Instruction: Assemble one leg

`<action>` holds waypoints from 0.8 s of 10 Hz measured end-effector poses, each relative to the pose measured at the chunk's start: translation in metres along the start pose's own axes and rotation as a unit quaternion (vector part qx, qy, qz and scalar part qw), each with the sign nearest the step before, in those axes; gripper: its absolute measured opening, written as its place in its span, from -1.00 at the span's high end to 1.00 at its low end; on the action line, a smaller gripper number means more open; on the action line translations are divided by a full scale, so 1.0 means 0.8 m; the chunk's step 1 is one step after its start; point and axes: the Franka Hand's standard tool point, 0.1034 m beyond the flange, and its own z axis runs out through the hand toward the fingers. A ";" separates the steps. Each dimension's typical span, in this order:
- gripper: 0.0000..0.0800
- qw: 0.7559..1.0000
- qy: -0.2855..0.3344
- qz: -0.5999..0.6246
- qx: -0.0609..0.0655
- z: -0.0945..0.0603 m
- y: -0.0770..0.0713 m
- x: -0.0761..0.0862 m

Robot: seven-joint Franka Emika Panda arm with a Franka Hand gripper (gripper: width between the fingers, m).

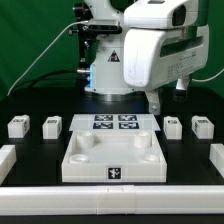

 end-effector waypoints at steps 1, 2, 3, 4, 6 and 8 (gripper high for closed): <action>-0.63 1.000 0.000 -0.010 0.000 0.004 -0.003 -0.005; -0.63 1.000 0.002 -0.029 -0.002 0.011 -0.010 -0.014; -0.63 0.999 0.004 -0.050 -0.003 0.018 -0.016 -0.027; -0.63 0.997 0.003 -0.078 0.000 0.026 -0.021 -0.044; -0.63 0.988 0.000 -0.154 0.008 0.048 -0.027 -0.083; -0.63 0.983 -0.007 -0.184 0.019 0.059 -0.038 -0.111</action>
Offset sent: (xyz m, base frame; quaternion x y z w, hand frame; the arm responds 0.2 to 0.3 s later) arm -0.0433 -0.0193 -0.0157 0.0084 0.0265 -0.1222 0.9921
